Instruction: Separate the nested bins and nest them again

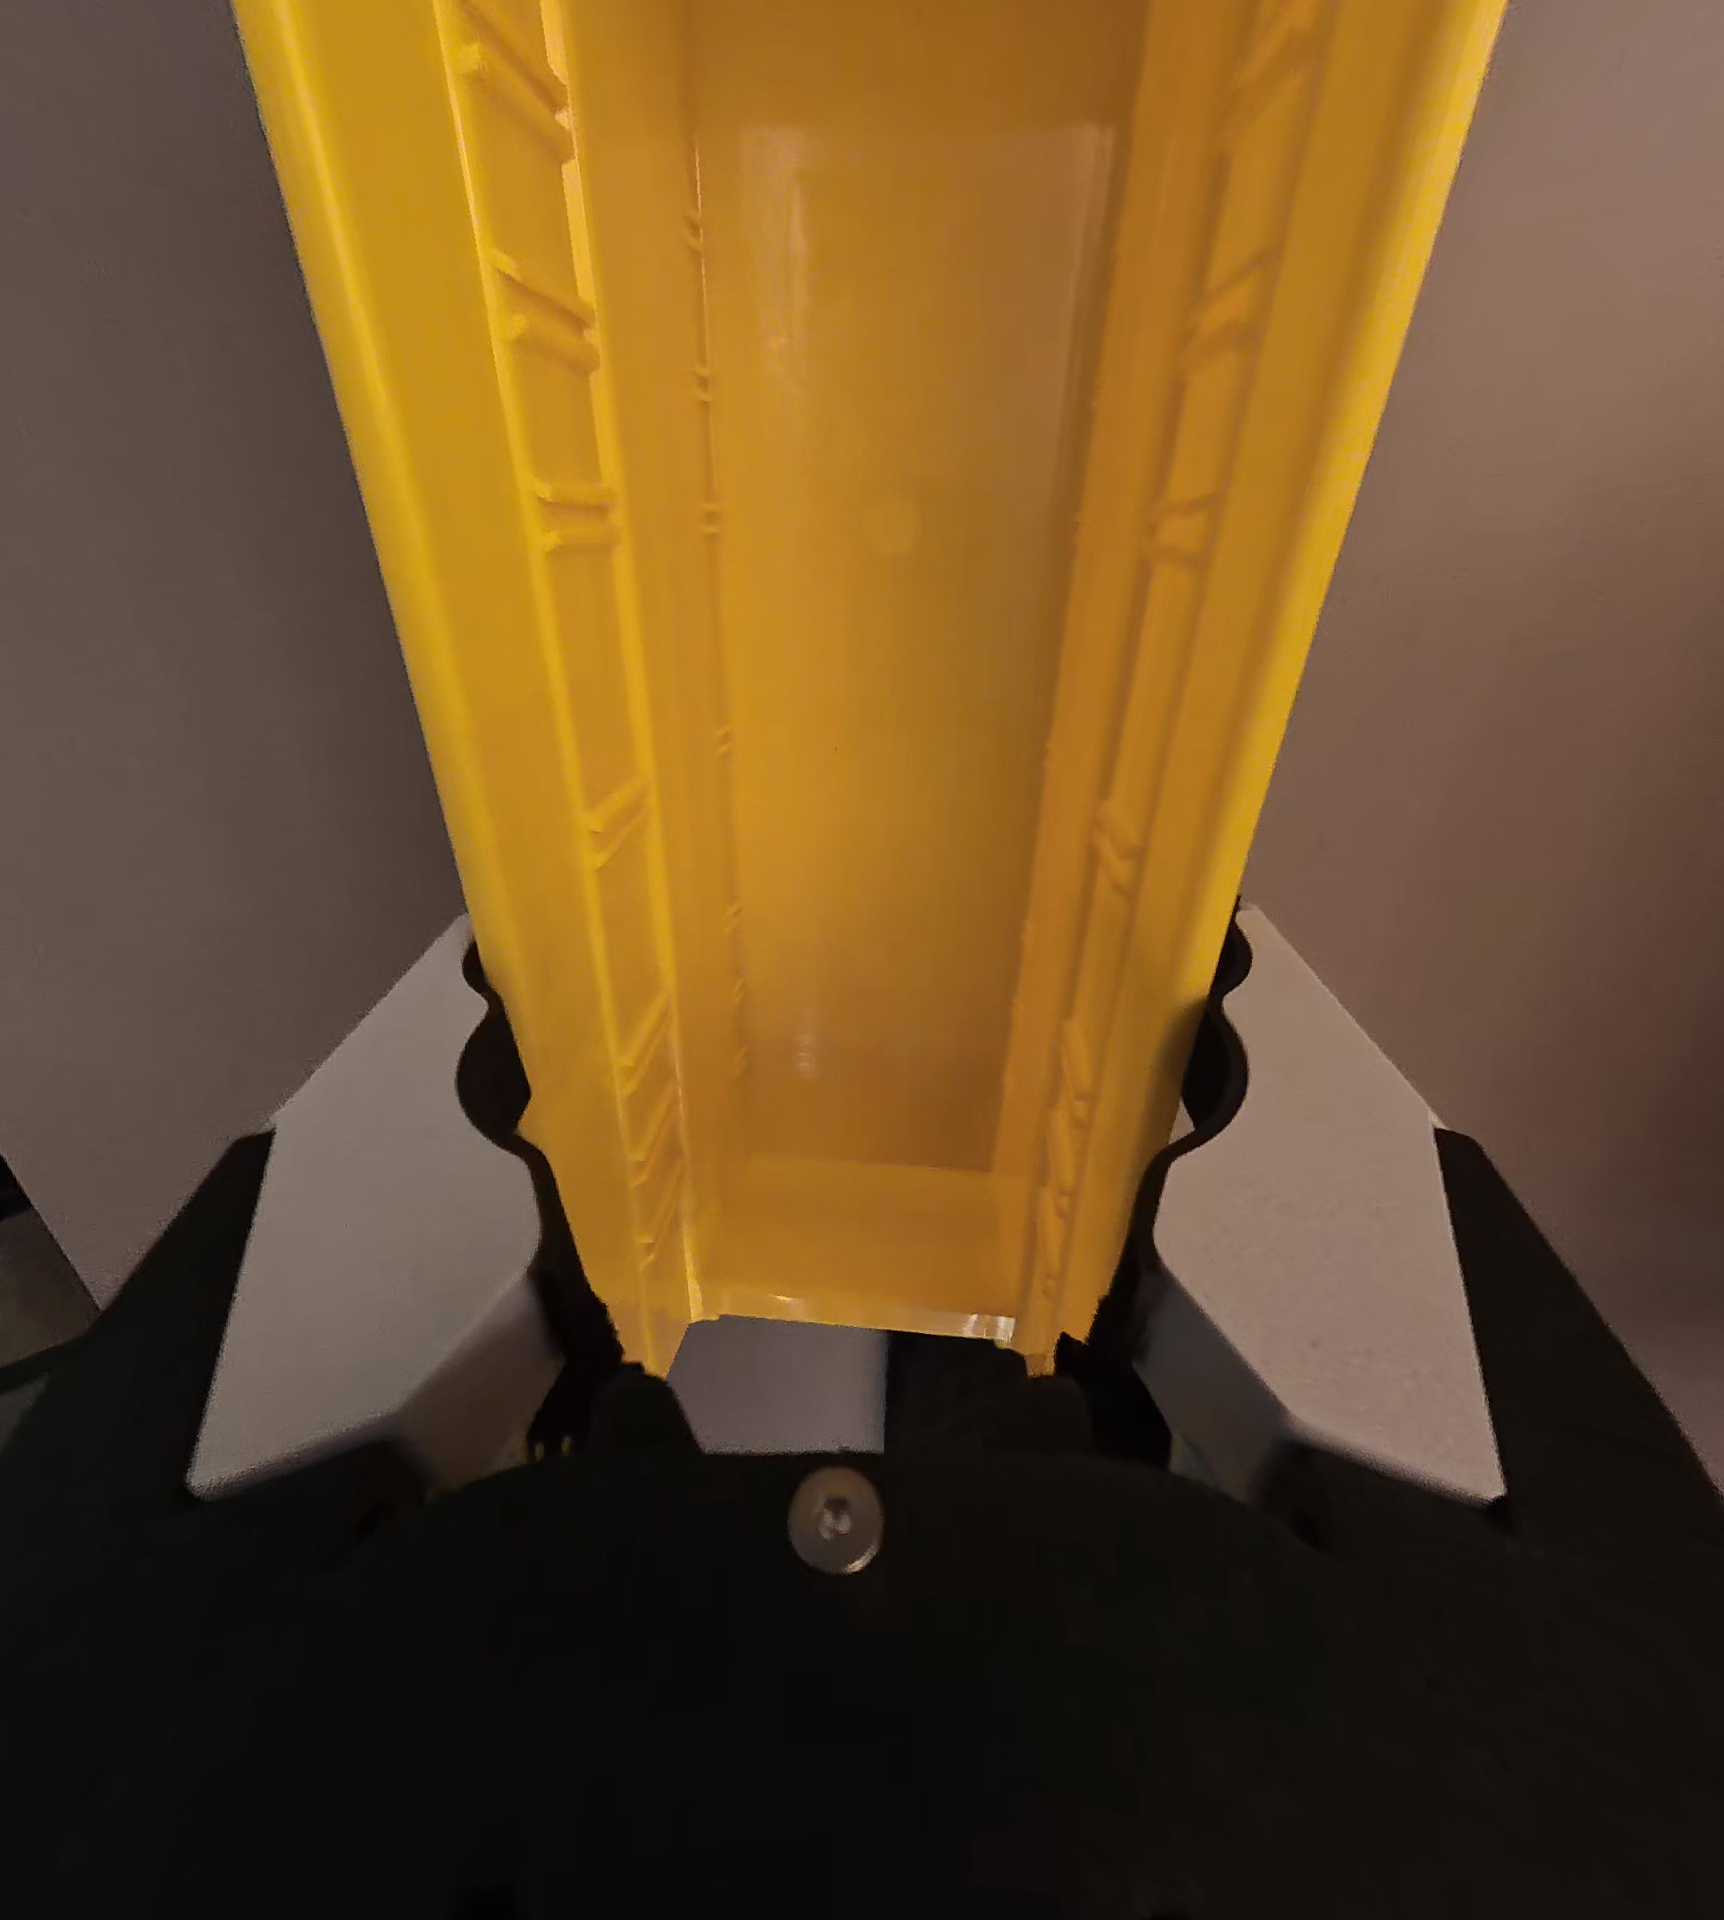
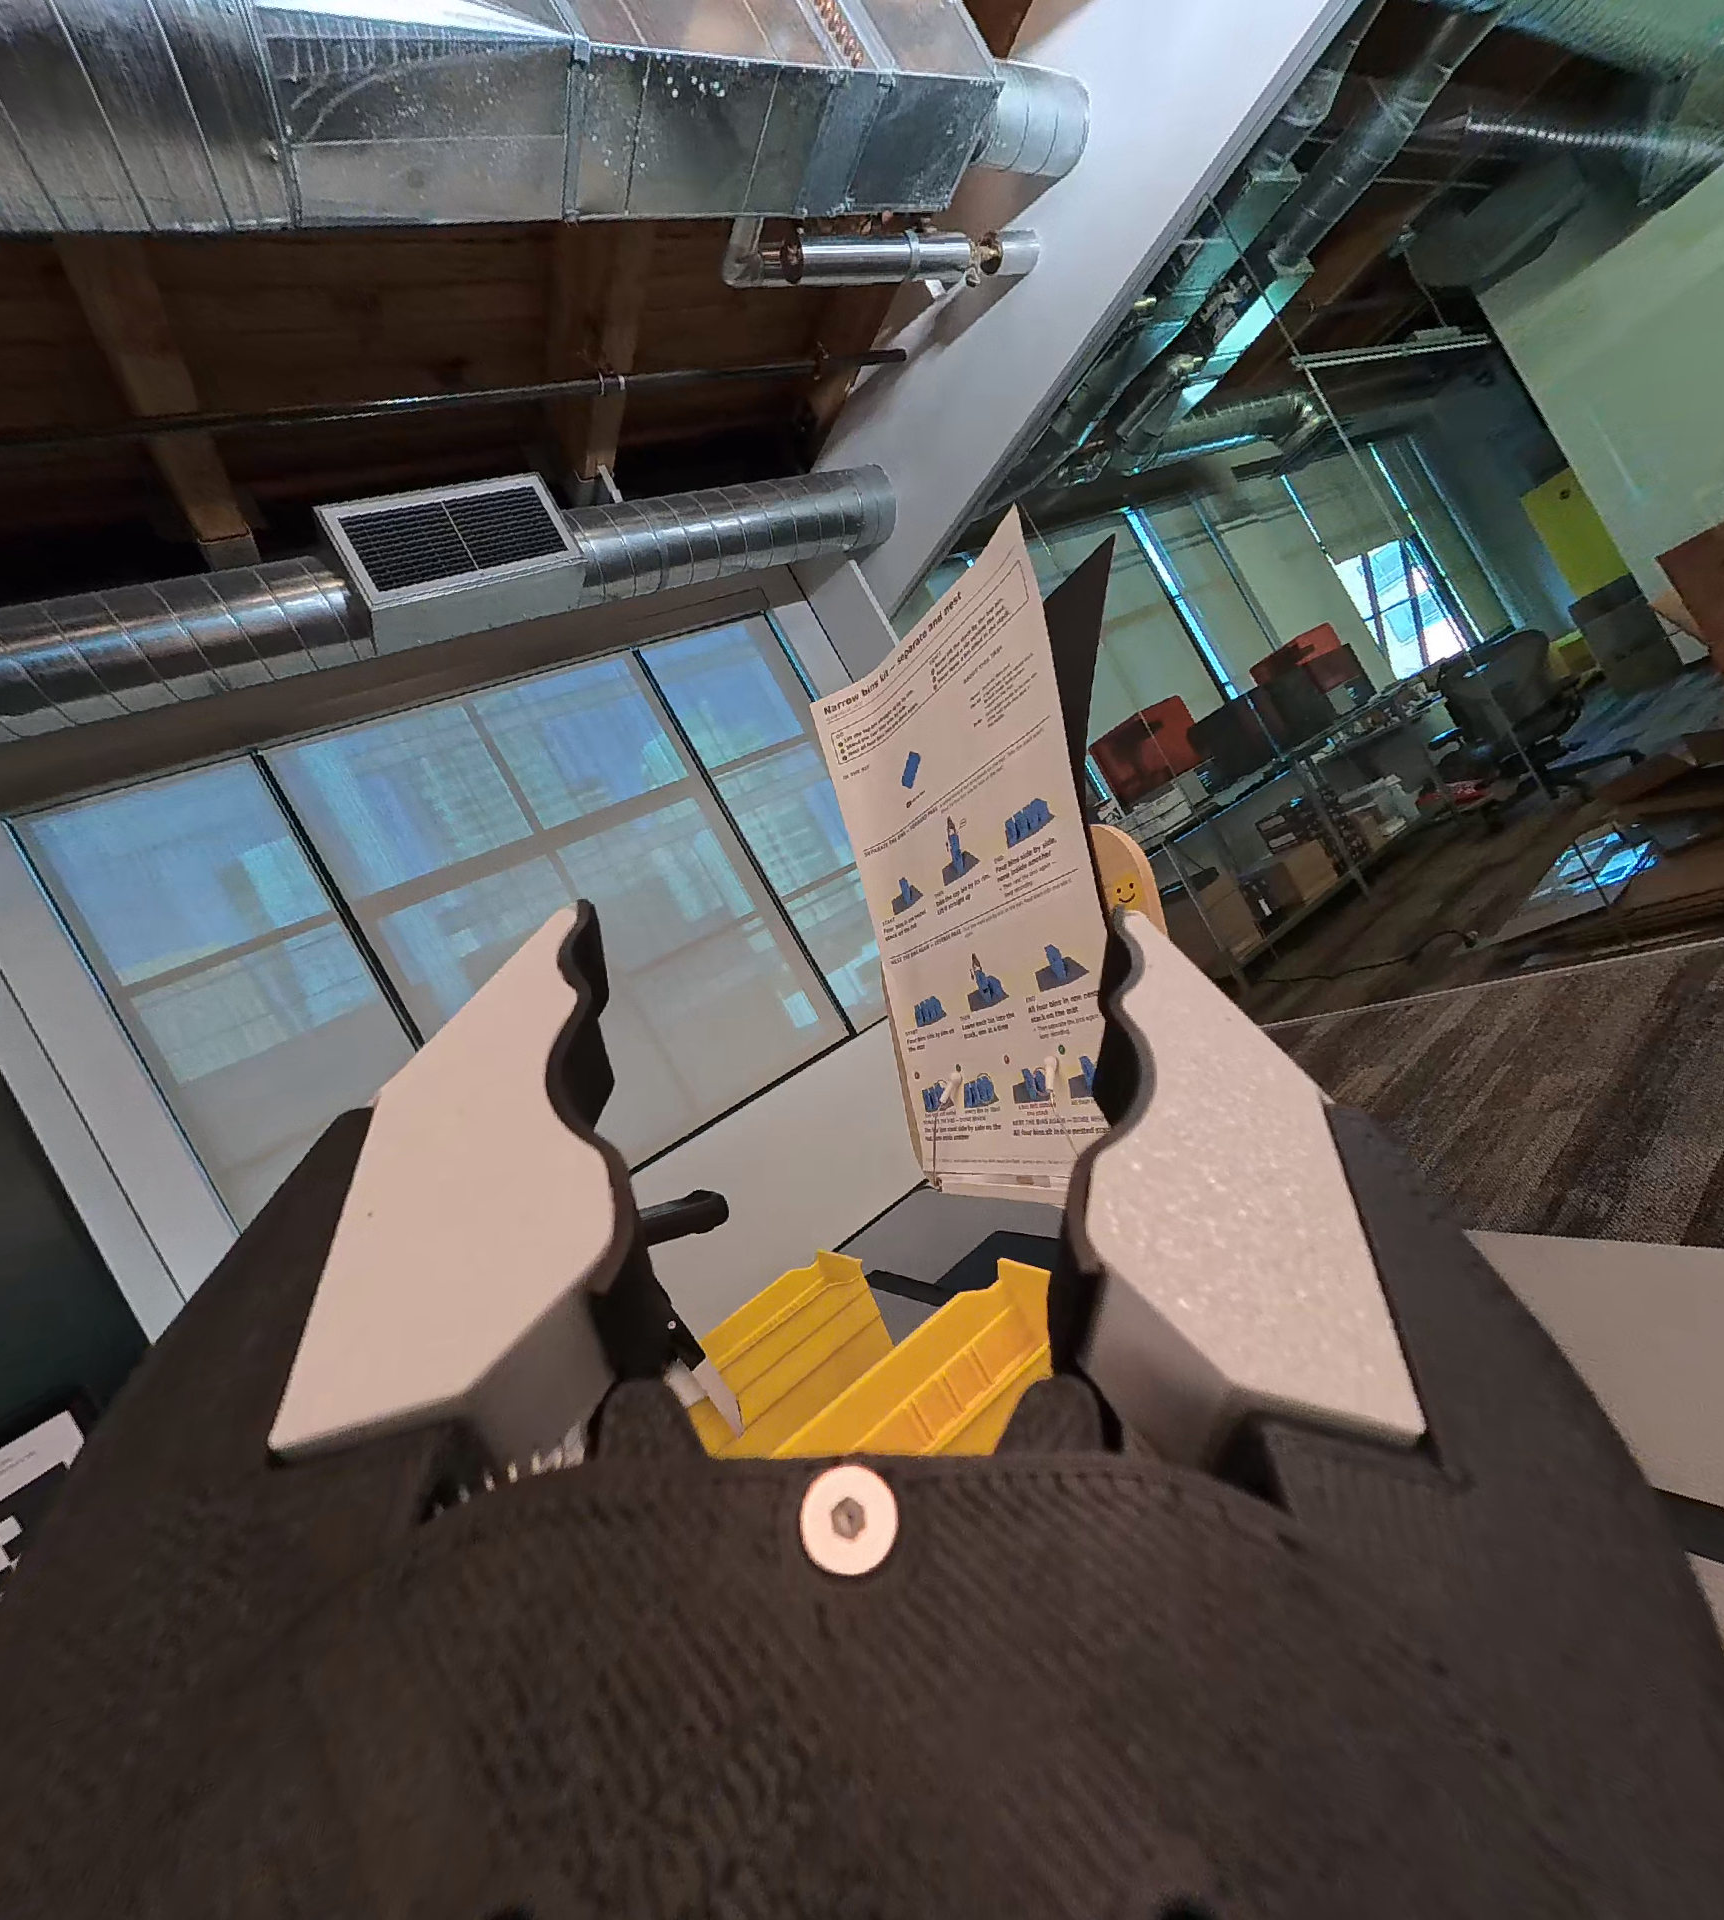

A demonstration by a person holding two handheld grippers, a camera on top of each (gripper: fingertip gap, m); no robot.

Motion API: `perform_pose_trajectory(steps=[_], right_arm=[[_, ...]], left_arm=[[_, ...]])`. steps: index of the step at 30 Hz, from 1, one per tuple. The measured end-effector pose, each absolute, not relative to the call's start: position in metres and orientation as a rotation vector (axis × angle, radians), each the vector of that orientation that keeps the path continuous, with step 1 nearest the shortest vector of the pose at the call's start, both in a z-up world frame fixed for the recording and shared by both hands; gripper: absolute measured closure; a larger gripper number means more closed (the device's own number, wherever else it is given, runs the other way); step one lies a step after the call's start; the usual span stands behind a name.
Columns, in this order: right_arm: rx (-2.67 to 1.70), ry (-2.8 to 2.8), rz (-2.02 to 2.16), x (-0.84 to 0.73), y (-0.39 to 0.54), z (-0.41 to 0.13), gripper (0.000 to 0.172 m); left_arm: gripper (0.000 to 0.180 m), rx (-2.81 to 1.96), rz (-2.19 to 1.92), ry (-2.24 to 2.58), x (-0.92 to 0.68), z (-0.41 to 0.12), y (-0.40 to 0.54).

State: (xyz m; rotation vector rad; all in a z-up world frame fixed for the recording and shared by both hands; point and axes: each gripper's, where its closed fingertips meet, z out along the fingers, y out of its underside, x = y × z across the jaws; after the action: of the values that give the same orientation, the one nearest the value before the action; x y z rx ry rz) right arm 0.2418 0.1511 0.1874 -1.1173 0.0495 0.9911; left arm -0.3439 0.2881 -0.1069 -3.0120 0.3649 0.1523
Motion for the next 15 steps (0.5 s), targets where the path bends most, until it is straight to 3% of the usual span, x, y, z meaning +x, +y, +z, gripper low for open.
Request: perform_pose_trajectory(steps=[15], right_arm=[[-1.106, 0.058, 0.992, 0.246, 0.1504, 0.1881, 0.077]], left_arm=[[0.062, -3.045, 0.199, 0.366, -0.3451, -0.0998, 0.2828]])
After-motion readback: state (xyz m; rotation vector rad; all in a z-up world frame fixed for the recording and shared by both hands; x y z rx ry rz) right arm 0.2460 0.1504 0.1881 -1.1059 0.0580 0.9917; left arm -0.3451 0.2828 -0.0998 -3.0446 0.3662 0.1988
